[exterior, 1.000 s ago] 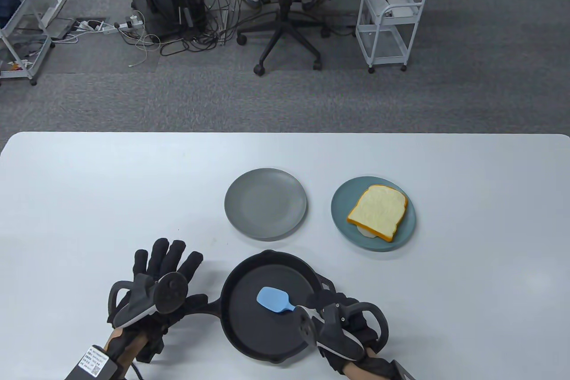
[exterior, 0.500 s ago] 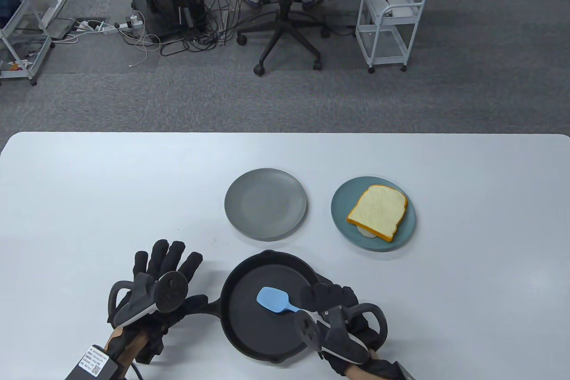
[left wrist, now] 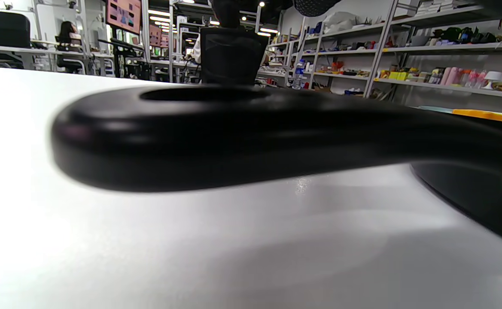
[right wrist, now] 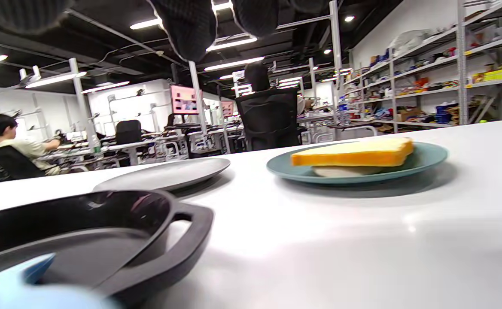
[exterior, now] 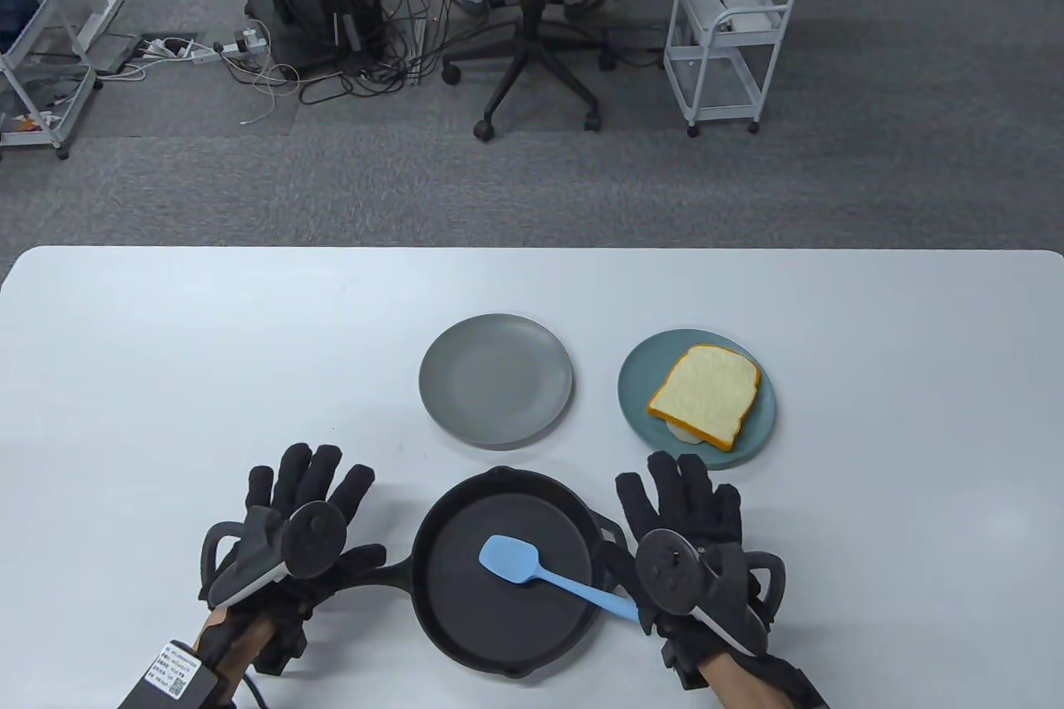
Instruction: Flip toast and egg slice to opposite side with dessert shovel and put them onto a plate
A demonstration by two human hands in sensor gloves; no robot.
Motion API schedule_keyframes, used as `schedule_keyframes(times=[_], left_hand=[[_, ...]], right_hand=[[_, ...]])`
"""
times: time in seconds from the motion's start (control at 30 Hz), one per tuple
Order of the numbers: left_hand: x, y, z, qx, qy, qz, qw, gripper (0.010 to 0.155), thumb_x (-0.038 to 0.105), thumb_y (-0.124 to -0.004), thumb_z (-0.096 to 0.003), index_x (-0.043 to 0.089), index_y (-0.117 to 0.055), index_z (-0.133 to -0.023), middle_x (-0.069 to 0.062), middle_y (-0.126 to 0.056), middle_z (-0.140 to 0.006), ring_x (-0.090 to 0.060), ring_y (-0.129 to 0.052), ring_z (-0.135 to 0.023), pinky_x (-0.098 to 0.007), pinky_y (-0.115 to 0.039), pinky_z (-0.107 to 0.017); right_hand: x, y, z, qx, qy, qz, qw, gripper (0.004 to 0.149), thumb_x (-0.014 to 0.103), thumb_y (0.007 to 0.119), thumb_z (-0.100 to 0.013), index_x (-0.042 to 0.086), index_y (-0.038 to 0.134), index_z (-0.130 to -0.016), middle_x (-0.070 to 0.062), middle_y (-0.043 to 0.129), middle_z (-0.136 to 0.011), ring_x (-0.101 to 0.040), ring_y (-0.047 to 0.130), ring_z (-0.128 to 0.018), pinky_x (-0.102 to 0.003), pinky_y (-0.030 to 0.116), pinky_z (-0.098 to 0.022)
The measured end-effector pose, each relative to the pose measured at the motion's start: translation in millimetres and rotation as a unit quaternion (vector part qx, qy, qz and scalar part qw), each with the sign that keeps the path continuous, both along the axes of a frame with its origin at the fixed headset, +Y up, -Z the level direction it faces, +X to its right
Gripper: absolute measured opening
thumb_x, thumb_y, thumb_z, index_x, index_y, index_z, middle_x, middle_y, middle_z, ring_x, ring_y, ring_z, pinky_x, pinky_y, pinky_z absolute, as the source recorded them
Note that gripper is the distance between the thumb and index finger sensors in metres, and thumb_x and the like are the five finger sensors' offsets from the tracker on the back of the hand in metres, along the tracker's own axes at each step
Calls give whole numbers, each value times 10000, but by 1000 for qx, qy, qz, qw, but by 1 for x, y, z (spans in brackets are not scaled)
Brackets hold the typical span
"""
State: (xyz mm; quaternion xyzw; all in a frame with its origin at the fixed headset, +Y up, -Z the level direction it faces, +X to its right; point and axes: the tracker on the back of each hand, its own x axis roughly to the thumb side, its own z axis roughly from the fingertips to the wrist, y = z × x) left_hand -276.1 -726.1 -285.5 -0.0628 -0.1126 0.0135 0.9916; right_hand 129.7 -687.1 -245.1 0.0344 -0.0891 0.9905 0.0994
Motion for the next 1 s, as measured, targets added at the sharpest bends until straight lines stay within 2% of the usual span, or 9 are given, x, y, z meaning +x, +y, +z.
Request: schedule_keyframes(times=[0.17, 0.4, 1.0], left_hand=[[-1, 0, 0, 3, 1, 6, 1000, 960, 777, -546, -265, 402, -285, -1109, -68, -171, -1240, -424, -109, -1142, -664, -124, -785], [-1, 1, 0, 3, 2, 6, 1000, 967, 779, -543, -266, 397, -264, -1109, -69, -153, -1237, -427, -98, -1137, -665, -116, -784], [-1, 5, 2, 13, 1, 2, 1000, 969, 777, -547, -265, 397, -262, -1109, -69, -150, -1237, -426, -68, -1139, -664, -109, -783]], right_hand=[[24, 2, -6, -4, -33, -25, 999, 851, 725, 612, -373, 329, 506, -1118, -72, 318, -1295, -402, 244, -1159, -706, 267, -755], [44, -6, -12, -30, -64, -40, 997, 847, 726, 608, -373, 339, 505, -1119, -62, 309, -1299, -396, 214, -1160, -711, 234, -753], [45, -11, -14, -42, -73, -38, 996, 839, 715, 623, -383, 314, 531, -1114, -85, 358, -1290, -409, 253, -1155, -713, 254, -748]])
